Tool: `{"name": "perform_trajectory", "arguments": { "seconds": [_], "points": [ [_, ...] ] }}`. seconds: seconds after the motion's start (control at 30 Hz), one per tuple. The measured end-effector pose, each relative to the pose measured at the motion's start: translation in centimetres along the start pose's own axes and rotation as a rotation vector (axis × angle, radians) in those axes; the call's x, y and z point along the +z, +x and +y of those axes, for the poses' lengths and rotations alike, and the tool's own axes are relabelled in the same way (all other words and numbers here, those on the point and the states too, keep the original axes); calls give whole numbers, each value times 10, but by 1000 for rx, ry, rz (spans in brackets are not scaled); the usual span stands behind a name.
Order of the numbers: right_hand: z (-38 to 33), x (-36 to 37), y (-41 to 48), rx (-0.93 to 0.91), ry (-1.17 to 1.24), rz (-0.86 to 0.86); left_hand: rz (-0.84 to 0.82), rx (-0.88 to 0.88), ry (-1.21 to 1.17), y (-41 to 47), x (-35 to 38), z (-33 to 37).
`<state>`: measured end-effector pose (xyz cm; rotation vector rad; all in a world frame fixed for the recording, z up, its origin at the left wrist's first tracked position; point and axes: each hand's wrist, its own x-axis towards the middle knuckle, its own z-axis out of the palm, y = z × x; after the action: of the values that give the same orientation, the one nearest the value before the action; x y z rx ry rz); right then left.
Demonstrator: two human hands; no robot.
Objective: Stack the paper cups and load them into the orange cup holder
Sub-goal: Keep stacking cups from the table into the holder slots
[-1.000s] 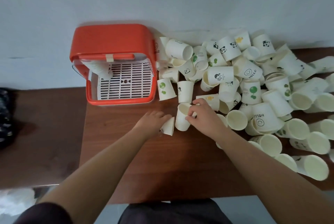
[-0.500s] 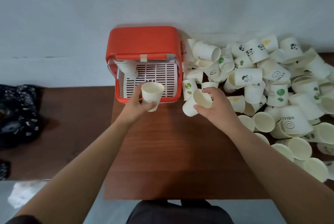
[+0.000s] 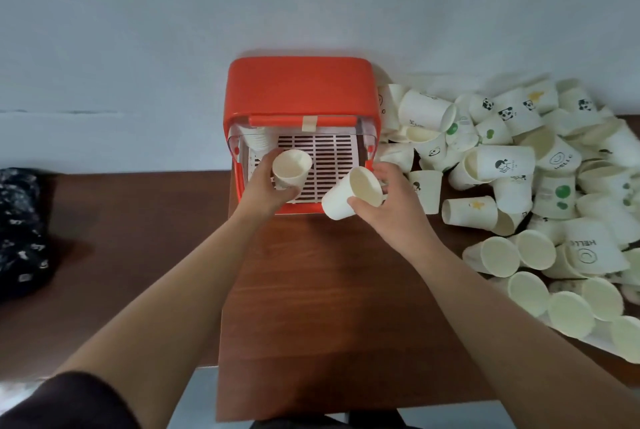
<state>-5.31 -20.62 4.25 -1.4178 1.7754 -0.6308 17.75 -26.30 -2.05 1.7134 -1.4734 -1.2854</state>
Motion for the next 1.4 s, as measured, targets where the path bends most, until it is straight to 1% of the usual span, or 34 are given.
{"name": "perform_trajectory", "arguments": {
  "seconds": [0.07,0.2,0.33,0.4,0.5,0.63,0.7,0.8,1.0,1.03,1.1,1.17,1.23,1.4],
  "points": [
    [-2,6,5,8,23,27,-38,-1,50,7,0,-6],
    [-6,20,17,-10,38,56,-169,-15,242,19,-1,-13],
    [-16,33,26,-35,71,78,-258,-112,337,29,-15,-14],
    [-21,39,32,-55,91,102,-239,-153,287,29,-24,-15],
    [-27,54,41,-81,26,121,-173,-151,153,24,-32,-11],
    [-35,72,50,-168,-114,31,-141,-145,33,20,-34,-10],
    [-43,77,54,-231,-139,21,-145,-139,58,20,-35,-13],
    [-50,82,56,-293,-131,11,-189,-108,195,22,-38,-18],
    [-38,79,50,-214,19,54,-200,-110,220,27,-40,-24],
    [-36,79,49,-198,16,32,-198,-113,206,26,-40,-24],
    [-32,84,49,-188,-65,-19,-194,-150,119,24,-39,-26],
    [-27,90,48,-222,-176,-55,-179,-187,3,21,-38,-26],
    [-24,95,49,-247,-244,-97,-191,-197,-52,18,-40,-23],
    [-19,94,52,-179,-162,-170,-239,-128,-105,11,-45,-17]
  ]
}}
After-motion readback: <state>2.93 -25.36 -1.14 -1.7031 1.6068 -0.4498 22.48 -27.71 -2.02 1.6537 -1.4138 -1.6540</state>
